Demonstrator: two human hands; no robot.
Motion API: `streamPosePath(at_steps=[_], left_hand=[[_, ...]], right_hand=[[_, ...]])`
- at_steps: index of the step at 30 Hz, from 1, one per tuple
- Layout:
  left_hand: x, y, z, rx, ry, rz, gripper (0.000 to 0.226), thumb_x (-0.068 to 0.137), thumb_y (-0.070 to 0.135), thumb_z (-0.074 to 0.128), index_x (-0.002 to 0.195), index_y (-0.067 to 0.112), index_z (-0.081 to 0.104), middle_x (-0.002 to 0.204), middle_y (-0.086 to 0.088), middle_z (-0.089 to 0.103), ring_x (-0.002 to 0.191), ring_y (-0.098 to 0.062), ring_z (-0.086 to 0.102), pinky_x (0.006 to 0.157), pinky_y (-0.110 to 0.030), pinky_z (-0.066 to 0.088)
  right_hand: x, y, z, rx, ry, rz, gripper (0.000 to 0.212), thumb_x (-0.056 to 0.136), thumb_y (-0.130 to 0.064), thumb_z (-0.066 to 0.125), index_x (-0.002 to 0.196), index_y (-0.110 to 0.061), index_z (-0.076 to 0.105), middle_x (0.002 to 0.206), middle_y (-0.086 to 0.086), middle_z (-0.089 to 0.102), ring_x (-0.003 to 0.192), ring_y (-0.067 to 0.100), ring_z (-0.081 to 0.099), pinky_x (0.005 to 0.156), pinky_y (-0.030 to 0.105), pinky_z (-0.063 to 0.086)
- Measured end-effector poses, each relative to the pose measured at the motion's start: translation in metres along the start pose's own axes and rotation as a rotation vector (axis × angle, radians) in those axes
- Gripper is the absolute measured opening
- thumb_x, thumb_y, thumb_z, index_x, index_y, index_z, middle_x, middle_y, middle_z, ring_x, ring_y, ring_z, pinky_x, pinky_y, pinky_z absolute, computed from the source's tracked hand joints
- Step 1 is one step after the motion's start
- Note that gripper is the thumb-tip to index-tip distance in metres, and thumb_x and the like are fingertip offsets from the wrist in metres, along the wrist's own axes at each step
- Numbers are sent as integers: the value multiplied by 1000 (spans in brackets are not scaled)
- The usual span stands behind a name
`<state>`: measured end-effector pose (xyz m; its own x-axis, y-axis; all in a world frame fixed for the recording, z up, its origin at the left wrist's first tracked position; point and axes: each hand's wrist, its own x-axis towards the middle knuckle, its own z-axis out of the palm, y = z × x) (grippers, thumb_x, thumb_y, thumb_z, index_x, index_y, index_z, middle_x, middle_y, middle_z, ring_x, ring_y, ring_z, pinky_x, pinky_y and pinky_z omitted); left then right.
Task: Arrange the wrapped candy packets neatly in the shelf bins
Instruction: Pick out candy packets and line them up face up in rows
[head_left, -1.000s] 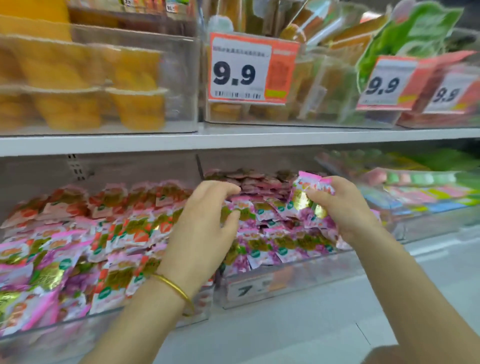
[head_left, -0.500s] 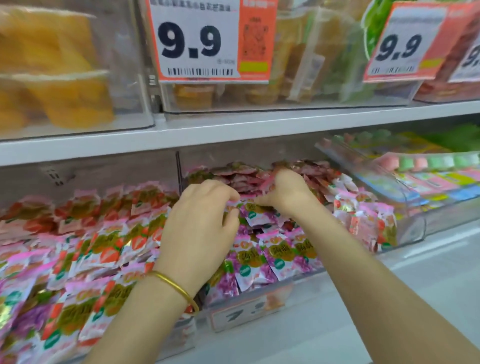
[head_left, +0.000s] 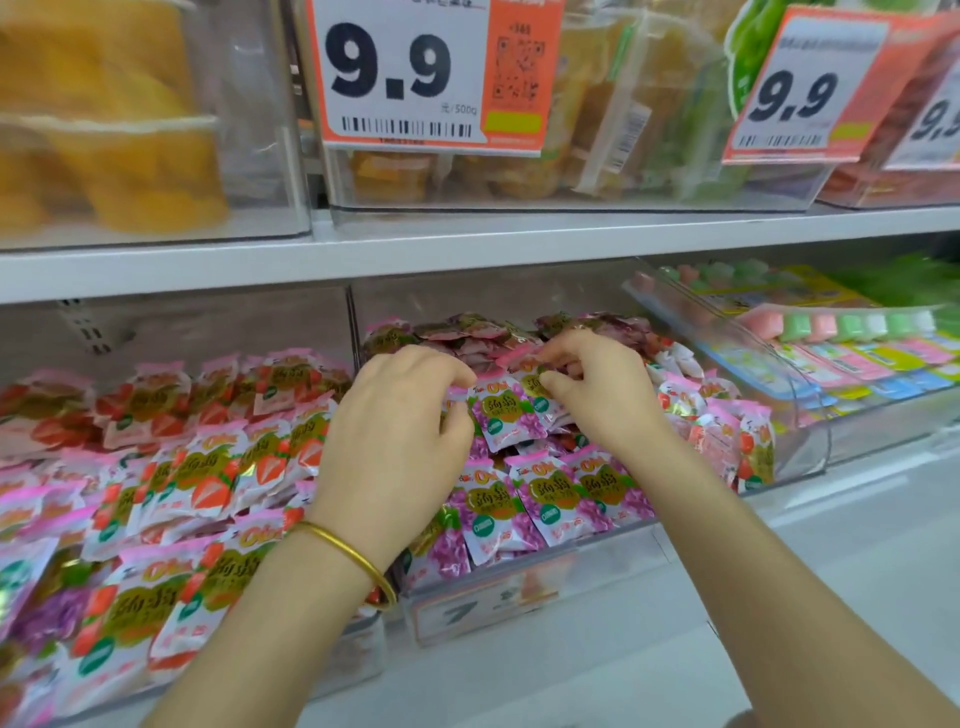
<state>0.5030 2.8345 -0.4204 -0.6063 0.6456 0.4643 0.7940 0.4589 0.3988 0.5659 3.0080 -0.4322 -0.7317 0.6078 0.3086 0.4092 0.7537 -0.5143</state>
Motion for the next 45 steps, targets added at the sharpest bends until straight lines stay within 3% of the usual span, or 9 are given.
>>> streamPosePath(at_steps=[3, 6, 18, 23, 27, 31, 36, 41, 45], left_hand=[[2, -2, 1, -136, 74, -52, 36, 79, 1, 48, 106, 20, 63, 105, 11, 56, 109, -15, 49, 92, -19, 31], [0, -2, -1, -233, 128, -102, 41, 77, -4, 45, 106, 20, 62, 104, 11, 52, 109, -16, 50, 93, -27, 38], [0, -3, -1, -75, 37, -19, 33, 81, 4, 48, 103, 23, 63, 109, 10, 58, 109, -12, 47, 84, -13, 23], [-2, 4, -5, 68, -62, 8, 31, 88, 15, 45, 113, 26, 60, 121, 10, 55, 114, -14, 44, 91, -27, 35], [1, 11, -8, 134, -136, 70, 30, 91, 16, 42, 116, 23, 57, 122, 5, 53, 113, -19, 46, 94, -37, 41], [2, 23, -4, 70, -148, 115, 31, 91, 14, 42, 118, 20, 58, 121, 4, 55, 115, -19, 45, 95, -39, 40], [-2, 33, 16, -40, -191, 175, 28, 90, 11, 44, 111, 18, 61, 115, 3, 58, 112, -19, 49, 95, -36, 41], [-5, 39, 28, -113, -198, 240, 25, 87, 4, 50, 105, 14, 63, 108, 0, 60, 105, -21, 53, 92, -35, 44], [-7, 37, 31, -123, -187, 263, 24, 86, 2, 52, 103, 14, 64, 108, 0, 60, 105, -20, 53, 93, -30, 41]], right_hand=[[-10, 0, -5, -30, -212, -189, 32, 87, -31, 63, 117, -21, 66, 122, -4, 63, 114, 12, 55, 94, 22, 38], [-14, 5, 2, -183, -367, -254, 54, 82, -43, 65, 132, -24, 54, 138, -2, 50, 128, 19, 43, 108, 36, 33], [-12, -4, 13, -238, -290, -280, 44, 91, -30, 58, 134, -28, 51, 134, 0, 54, 121, 23, 49, 96, 42, 44], [-23, 0, -19, -24, -143, -193, 37, 92, -13, 55, 127, -25, 58, 131, -6, 57, 118, 11, 52, 98, 19, 36], [-29, 25, -52, 65, 80, 13, 35, 90, 1, 50, 112, -19, 68, 114, -2, 67, 103, 11, 60, 88, 22, 44], [-34, 49, -67, -62, 124, 104, 34, 86, 3, 53, 104, -20, 71, 110, -2, 69, 93, 14, 59, 81, 23, 43], [-35, 65, -77, -308, -100, 44, 34, 84, -11, 59, 114, -24, 68, 120, 6, 61, 116, 28, 50, 96, 36, 43], [-41, 62, -86, -461, -407, 49, 57, 81, -21, 58, 132, -42, 47, 138, -12, 46, 130, 21, 34, 105, 48, 33], [-40, 62, -89, -476, -410, 24, 61, 83, -17, 63, 134, -43, 43, 131, -14, 53, 125, 19, 35, 102, 43, 31]])
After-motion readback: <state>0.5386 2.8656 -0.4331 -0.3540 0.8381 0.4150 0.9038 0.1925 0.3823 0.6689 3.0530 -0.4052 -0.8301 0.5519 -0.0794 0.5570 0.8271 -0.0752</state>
